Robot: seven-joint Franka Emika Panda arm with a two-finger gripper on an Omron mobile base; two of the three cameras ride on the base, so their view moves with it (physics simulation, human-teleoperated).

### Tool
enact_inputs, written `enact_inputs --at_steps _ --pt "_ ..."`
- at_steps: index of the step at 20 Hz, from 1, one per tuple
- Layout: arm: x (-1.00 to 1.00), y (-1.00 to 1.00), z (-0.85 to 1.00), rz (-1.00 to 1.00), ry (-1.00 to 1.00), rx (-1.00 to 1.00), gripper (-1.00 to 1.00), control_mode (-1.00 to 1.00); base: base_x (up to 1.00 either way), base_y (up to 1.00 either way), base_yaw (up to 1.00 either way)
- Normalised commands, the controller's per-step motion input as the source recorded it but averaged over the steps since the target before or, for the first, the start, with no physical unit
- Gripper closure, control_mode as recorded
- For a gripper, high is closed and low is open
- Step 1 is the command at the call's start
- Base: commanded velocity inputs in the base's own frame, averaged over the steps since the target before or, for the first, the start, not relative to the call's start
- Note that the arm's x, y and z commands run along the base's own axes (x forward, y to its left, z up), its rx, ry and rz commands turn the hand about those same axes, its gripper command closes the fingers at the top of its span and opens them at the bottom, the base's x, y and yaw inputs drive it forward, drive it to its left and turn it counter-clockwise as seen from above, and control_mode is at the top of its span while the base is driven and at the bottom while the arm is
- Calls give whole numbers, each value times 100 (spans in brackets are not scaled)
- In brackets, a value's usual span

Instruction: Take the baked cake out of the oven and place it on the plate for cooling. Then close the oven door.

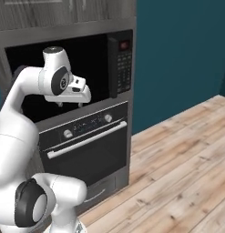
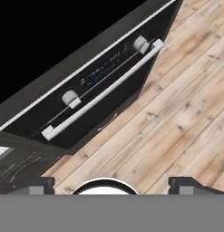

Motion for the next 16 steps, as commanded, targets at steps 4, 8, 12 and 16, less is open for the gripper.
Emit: enact_inputs --at_steps 4,8,12,16 --pt "0 0 0 0 0 0 -100 100 -14 59 -13" --pt "0 0 0 0 0 0 -100 100 0 70 -18" --pt "0 0 0 0 0 0 -100 100 2 59 -25" --pt "0 0 0 0 0 0 -100 100 1 26 -20"
